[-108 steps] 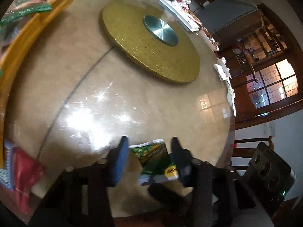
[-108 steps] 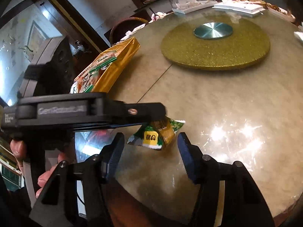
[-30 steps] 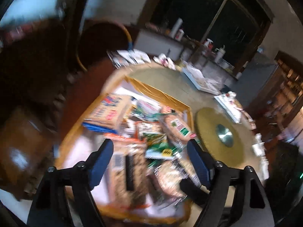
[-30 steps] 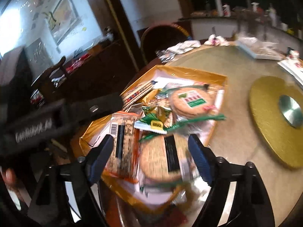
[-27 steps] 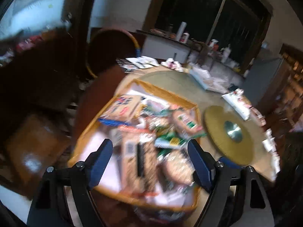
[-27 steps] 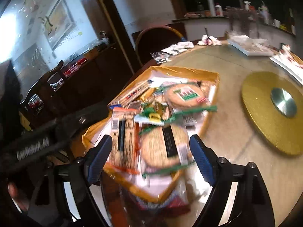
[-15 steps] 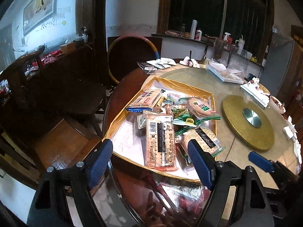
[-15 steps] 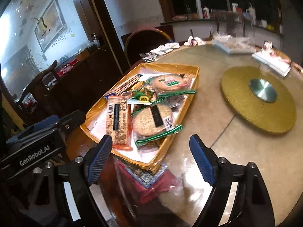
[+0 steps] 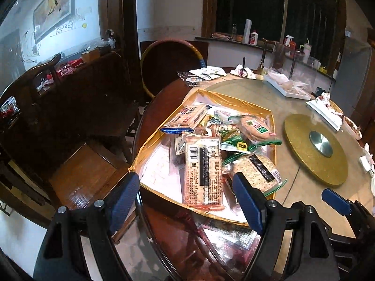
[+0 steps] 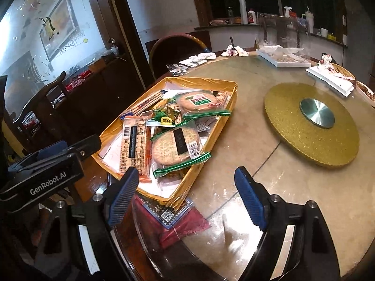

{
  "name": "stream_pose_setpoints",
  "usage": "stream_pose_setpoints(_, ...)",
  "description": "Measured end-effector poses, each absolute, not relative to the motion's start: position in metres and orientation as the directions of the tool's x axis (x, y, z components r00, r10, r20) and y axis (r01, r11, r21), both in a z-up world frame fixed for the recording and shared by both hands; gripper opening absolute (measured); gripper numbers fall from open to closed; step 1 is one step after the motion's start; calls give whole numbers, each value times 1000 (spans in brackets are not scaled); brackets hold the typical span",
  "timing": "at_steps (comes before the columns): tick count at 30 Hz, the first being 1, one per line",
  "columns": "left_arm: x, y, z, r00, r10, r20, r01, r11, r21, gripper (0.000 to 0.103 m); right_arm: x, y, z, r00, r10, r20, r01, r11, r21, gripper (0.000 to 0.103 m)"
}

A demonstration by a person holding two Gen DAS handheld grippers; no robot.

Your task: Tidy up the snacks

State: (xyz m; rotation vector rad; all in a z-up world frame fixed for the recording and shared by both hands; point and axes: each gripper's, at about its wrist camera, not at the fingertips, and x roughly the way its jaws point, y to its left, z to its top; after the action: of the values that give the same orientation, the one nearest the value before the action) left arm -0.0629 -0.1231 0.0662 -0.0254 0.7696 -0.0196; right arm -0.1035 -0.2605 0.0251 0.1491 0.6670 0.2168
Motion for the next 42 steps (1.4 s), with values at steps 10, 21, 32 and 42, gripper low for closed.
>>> stream_pose_setpoints(10, -53, -125, 60, 703, -6, -711, 2, 1000, -7, 82, -94, -262, 22, 761, 245, -601, -146, 967, 209, 84)
stream_pose_setpoints(21, -46, -116, 56, 708, 12, -706, -9, 1000, 8, 82, -82, -262, 23, 765, 249, -594, -131, 963, 236, 84)
stream_pose_setpoints(32, -36, -107, 50, 705, 21, -709, -20, 1000, 9, 82, -70, -250, 27, 768, 229, -598, -124, 969, 212, 84)
stream_pose_setpoints(42, -30, -103, 48, 706, 18, -708, -10, 1000, 16, 82, -61, -244, 31, 772, 219, -597, -120, 972, 201, 84)
